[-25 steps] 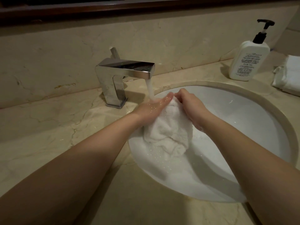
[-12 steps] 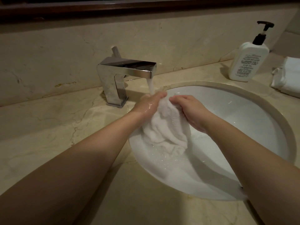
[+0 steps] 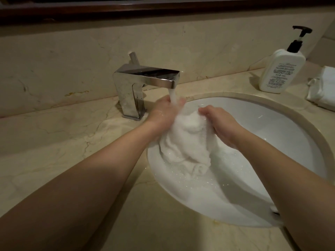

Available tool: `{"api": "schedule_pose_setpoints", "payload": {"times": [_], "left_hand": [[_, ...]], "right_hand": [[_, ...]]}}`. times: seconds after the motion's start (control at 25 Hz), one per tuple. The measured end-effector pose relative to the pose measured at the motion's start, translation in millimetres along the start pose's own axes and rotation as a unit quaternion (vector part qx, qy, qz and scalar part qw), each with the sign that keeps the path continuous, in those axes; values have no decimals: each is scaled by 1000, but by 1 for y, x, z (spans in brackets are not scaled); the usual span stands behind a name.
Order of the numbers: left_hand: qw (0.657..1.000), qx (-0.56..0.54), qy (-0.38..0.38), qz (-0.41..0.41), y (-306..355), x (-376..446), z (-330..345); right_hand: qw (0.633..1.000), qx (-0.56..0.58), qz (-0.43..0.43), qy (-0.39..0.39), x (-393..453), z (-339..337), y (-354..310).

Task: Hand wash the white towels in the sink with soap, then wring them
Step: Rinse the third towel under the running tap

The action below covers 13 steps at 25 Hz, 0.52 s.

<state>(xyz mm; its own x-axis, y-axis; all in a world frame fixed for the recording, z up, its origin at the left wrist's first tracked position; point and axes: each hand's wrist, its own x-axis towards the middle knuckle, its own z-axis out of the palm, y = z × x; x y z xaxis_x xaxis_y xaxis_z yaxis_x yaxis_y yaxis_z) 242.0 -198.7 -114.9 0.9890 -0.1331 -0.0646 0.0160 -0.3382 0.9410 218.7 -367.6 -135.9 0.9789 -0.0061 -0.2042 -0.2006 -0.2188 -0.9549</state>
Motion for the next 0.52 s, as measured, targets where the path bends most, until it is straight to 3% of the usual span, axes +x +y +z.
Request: {"api": "schedule_pose_setpoints", "payload": {"times": [0.12,0.24,0.32,0.44,0.52], "left_hand": [[992,62,-106,-29,-3,-9,4],[991,45,-122,-23,-7,-7,0],[994,-54,-70,-62,-9,-3,-2],[977,-197,8,-84,-9,4,0],[985,-152,33,-72,-9,7,0]], "right_hand": [[994,90,-45,-31,-2,11,-10],[985,159,-40,-48,0,14,-13],[996,80,-20,-36,4,10,-8],[983,-184,13,-19,4,3,2],[990,-141,-2,4,0,5,0]]}}
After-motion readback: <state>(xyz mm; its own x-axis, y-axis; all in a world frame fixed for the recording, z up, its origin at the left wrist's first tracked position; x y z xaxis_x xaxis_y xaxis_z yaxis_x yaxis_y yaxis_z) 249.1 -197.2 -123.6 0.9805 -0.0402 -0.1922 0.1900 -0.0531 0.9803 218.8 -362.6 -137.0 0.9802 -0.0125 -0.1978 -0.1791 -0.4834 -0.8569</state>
